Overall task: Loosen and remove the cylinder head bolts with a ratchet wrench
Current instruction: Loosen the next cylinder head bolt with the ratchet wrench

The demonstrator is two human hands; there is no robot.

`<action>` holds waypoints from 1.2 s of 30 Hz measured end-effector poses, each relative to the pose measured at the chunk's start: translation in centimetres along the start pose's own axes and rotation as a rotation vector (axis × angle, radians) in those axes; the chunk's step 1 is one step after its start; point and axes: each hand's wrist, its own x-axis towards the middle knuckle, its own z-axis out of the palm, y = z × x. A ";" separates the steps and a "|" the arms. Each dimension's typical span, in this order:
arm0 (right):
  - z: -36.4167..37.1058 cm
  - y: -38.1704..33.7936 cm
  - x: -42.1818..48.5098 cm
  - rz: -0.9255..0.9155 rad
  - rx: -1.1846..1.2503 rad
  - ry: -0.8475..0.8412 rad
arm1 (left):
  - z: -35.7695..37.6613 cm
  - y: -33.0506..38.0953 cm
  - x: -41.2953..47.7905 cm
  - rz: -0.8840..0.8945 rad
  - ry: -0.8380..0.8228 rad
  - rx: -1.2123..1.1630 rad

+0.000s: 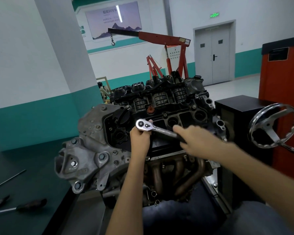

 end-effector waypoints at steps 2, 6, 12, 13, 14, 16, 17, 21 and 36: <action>3.1 -3.4 -2.4 0.169 0.313 0.042 | 0.5 0.3 -0.1 -0.002 0.018 -0.015; 7.7 -11.6 -2.7 0.319 0.788 0.110 | 0.4 0.4 0.4 0.043 0.019 0.126; 4.9 -4.9 -2.4 0.165 0.558 -0.023 | -0.3 0.2 0.7 -0.015 -0.093 0.054; 3.2 -2.5 -2.0 0.112 0.449 -0.073 | -0.2 0.3 0.8 0.002 -0.110 0.075; 1.4 -0.4 -1.2 0.055 0.325 -0.114 | -0.2 0.4 0.8 0.016 -0.116 0.098; -2.0 2.5 1.1 -0.059 0.043 -0.151 | -0.2 0.7 0.8 0.028 -0.108 0.130; -3.1 3.0 2.2 -0.107 -0.077 -0.141 | -0.4 0.8 0.7 0.029 -0.102 0.132; -2.0 1.8 1.7 -0.051 -0.101 -0.027 | -0.4 0.7 0.2 0.020 -0.060 0.098; 2.9 -2.4 -2.0 0.122 0.504 -0.067 | 0.1 0.1 1.0 -0.014 -0.077 0.079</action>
